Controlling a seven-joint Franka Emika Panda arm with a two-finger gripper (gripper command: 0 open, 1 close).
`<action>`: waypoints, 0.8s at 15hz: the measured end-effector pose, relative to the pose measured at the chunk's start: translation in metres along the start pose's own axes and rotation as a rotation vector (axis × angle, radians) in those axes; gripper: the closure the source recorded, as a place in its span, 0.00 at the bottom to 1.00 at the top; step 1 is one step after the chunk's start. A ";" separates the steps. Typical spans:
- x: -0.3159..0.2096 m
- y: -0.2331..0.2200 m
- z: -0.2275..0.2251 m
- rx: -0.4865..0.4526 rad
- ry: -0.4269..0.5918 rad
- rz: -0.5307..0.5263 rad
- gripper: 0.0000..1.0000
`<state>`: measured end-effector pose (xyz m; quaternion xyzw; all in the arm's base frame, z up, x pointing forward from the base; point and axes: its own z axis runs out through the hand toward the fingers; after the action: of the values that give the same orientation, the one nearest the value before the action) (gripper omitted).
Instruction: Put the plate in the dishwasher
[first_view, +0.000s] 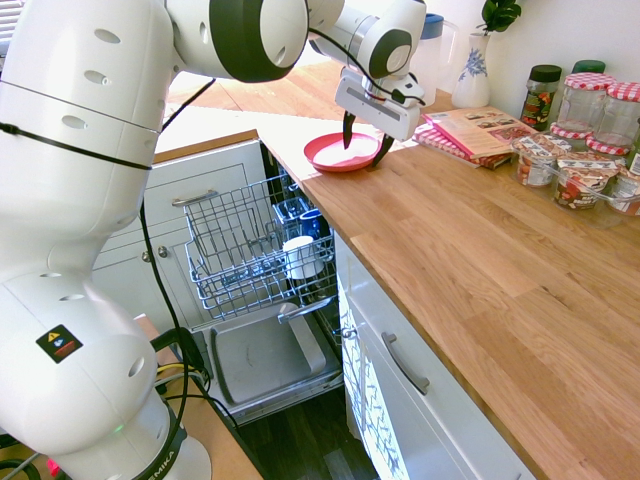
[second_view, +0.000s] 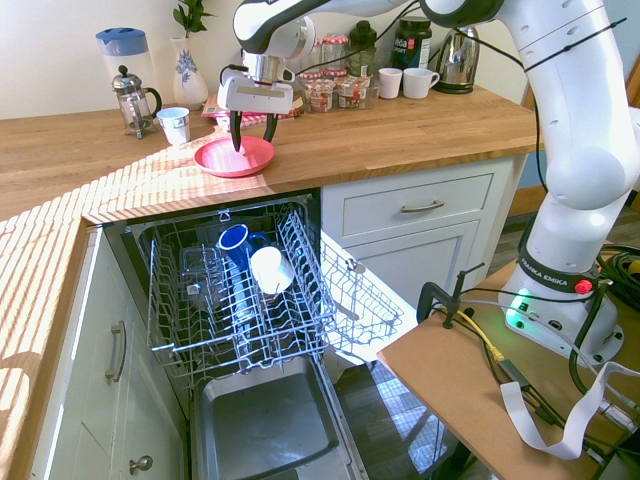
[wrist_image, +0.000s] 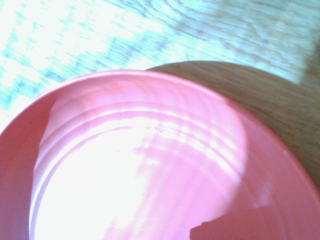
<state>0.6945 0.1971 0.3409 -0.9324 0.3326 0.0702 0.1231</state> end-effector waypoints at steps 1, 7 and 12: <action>0.001 0.000 0.000 0.001 -0.001 0.001 1.00; 0.003 0.000 0.004 -0.002 -0.004 0.004 1.00; 0.006 0.000 0.007 0.017 -0.010 0.014 1.00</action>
<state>0.6984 0.1954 0.3326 -0.9286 0.3390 0.0729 0.1323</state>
